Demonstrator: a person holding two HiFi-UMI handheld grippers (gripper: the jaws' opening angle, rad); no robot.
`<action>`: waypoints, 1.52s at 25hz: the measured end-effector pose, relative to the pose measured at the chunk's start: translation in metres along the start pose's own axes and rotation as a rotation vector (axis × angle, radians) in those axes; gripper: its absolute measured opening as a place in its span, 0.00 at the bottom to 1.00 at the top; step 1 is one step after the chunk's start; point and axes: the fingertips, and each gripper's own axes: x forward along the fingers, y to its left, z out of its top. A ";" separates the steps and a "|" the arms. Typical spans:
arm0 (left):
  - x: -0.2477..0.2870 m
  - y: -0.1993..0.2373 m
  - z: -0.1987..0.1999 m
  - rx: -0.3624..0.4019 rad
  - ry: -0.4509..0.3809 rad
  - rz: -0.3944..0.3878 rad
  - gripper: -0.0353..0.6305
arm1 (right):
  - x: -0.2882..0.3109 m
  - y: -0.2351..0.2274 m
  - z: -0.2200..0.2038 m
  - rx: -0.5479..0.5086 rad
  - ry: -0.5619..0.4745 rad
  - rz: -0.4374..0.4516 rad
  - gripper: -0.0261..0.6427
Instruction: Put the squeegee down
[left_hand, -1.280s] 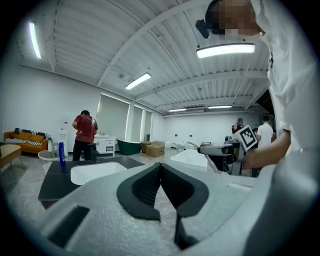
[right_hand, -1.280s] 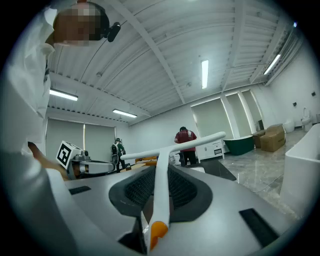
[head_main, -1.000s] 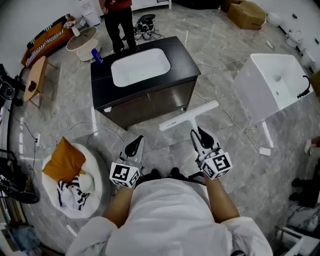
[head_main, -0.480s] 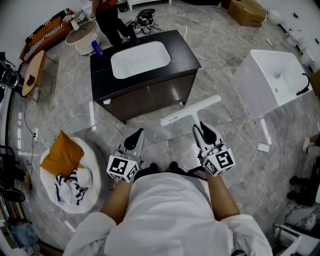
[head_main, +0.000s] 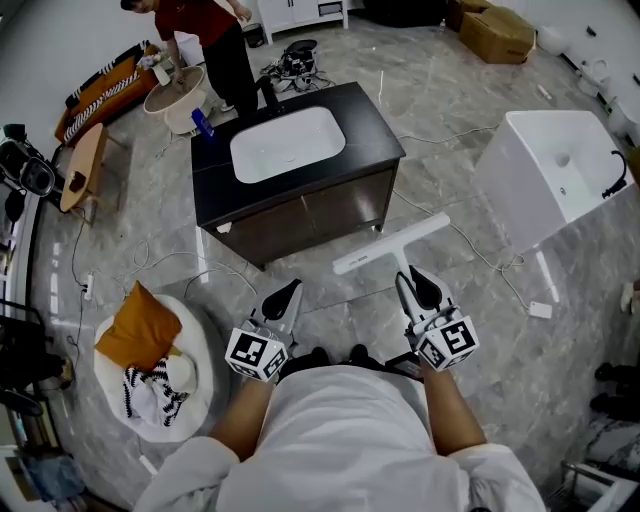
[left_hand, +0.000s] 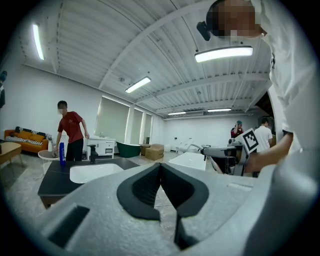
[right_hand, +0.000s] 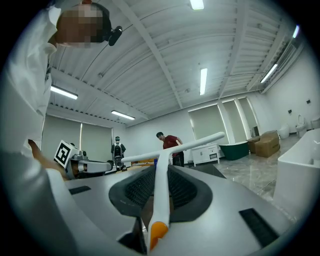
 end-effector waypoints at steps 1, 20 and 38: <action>0.003 -0.002 0.000 0.003 0.002 -0.001 0.07 | -0.001 -0.002 0.000 0.005 -0.003 0.003 0.16; 0.017 -0.015 -0.013 -0.047 0.012 0.032 0.07 | -0.004 -0.025 -0.013 0.079 0.002 0.059 0.16; 0.103 0.042 -0.015 -0.115 -0.010 0.015 0.07 | 0.050 -0.088 -0.007 0.111 0.034 0.014 0.16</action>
